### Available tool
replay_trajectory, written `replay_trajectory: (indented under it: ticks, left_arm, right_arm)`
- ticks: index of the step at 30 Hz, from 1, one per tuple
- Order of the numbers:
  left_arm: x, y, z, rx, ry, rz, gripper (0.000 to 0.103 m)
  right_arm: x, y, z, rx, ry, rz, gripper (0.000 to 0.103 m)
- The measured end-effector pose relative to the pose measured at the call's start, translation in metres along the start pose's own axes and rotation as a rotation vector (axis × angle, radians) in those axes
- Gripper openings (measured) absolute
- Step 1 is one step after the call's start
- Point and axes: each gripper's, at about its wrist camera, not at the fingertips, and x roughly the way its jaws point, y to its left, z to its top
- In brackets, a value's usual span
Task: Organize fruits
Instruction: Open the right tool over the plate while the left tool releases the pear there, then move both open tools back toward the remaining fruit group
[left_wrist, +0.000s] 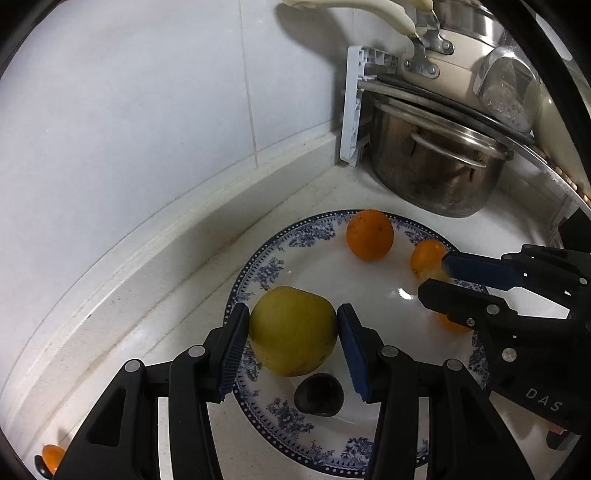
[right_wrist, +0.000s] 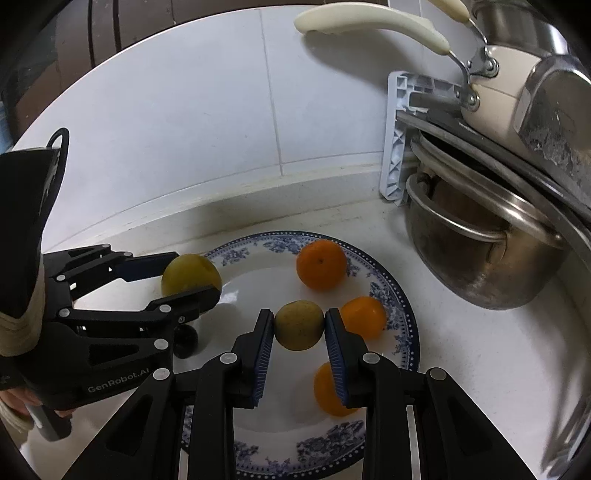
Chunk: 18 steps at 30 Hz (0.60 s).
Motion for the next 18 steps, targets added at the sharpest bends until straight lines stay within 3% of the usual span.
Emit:
replay_trajectory:
  ticks: [3, 5, 12, 18]
  left_arm:
    - [-0.003, -0.002, 0.000, 0.005, -0.015, 0.008, 0.052]
    - [-0.011, -0.001, 0.000, -0.001, -0.037, 0.025, 0.060]
    - [-0.052, -0.002, -0.007, -0.028, -0.098, 0.074, 0.060]
    - [-0.098, -0.004, -0.019, -0.088, -0.139, 0.078, 0.060]
  right_arm:
    - [0.000, -0.002, 0.000, 0.017, -0.001, 0.007, 0.035]
    - [-0.004, -0.003, -0.001, 0.024, -0.008, 0.005, 0.039]
    - [-0.036, -0.004, -0.005, 0.032, -0.068, -0.044, 0.039]
    - [-0.074, 0.008, -0.010, 0.029, -0.127, -0.032, 0.039]
